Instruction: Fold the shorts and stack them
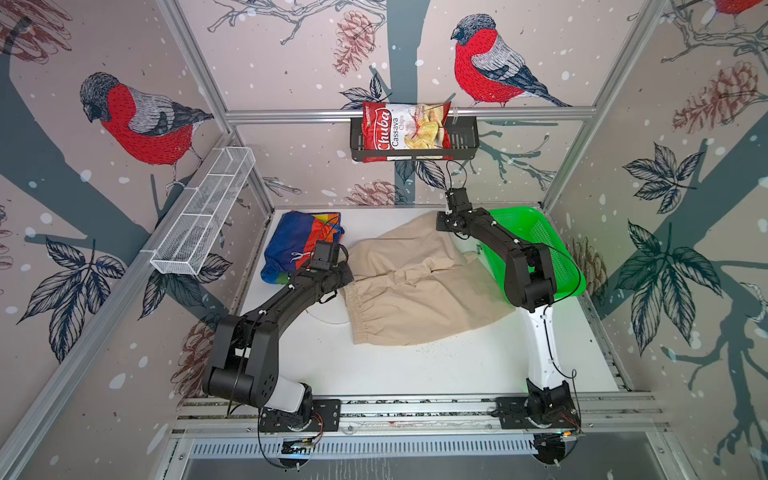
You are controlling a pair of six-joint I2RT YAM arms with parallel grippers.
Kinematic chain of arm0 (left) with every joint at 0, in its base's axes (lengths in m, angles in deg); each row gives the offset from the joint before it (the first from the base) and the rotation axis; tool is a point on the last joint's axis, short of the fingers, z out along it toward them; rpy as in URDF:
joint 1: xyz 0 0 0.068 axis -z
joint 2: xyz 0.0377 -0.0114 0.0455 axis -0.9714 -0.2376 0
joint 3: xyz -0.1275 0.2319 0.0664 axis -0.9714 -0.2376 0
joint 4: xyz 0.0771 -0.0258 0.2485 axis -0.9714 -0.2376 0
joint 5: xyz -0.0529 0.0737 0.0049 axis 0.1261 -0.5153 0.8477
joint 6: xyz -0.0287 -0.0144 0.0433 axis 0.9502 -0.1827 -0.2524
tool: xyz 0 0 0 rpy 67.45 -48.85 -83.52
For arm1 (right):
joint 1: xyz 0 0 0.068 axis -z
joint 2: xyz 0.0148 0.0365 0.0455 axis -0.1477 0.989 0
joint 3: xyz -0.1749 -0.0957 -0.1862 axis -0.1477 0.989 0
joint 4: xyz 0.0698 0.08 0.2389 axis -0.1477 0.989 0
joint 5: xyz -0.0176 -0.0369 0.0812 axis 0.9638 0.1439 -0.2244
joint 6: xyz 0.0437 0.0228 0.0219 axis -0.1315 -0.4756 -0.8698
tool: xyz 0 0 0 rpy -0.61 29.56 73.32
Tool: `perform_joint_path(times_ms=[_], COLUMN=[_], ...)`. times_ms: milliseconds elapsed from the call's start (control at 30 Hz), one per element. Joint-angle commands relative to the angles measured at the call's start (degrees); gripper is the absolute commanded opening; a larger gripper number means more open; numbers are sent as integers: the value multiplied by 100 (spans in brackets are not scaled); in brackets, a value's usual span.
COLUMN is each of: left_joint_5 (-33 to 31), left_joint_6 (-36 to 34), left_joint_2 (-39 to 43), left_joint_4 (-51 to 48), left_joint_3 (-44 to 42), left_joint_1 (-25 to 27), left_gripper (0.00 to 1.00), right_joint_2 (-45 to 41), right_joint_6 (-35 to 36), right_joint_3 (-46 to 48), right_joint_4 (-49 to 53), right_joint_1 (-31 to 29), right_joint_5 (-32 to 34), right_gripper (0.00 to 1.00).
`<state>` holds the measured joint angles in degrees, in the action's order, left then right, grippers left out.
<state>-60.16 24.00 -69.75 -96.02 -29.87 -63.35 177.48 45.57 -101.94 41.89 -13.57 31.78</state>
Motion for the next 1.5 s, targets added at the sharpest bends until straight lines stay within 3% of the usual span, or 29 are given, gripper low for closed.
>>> perform_joint_path(times_ms=[0, 200, 400, 433, 500, 533, 600, 767, 900, 1000, 1200, 1300, 1467], left_joint_5=[-4, -20, -2, -7, 6, 6, -24, -50, -150, 71, 398, 392, 646], left_joint_6=[-82, -89, -104, -103, -92, -95, -80, -53, 8, -3, 89, 317, 685], left_joint_2=[29, 12, -74, -93, -120, -120, -112, 22, 346, 763, 1158, 1106, 1071], left_joint_4=[43, 47, 83, 86, 79, 73, 30, -126, -327, -254, -54, 104, 698], left_joint_3=[-10, -14, 10, 13, 22, 40, 93, 312, 470, 319, -245, -568, -1252], left_joint_1=[-1, 1, -2, 0, -3, -6, 1, -2, -3, 9, 482, 844, 1019], left_gripper=[0, 0, 0, 0, 0, 0, 1, 49, 63, 63, 46, 45, 46], right_joint_2=[-339, -622, -539, -484, -325, -277, -264, -1104, -2240, -2931, -3187, -3248, -3265], right_joint_6=[172, 259, 616, 709, 815, 814, 799, 696, 329, 35, -433, -635, -1005], right_joint_3=[77, 597, 539, 502, 308, 195, 127, 1410, 3042, 4181, 5233, 5609, 6162], right_joint_4=[-280, -887, -1690, -1848, -1921, -1806, -1635, -2017, -2312, -2391, -2114, -2105, -2092], right_joint_1=[18, -12, -19, -25, -27, -41, -83, -224, -336, -434, -511, -622, -828], right_joint_5=[602, 1685, 1919, 1902, 1826, 1785, 1742, 1900, 2014, 1967, 1740, 1794, 1783], right_gripper=[0, 0, 3, 8, 36, 45, 56, 64, 65, 67, 62, 62, 60])
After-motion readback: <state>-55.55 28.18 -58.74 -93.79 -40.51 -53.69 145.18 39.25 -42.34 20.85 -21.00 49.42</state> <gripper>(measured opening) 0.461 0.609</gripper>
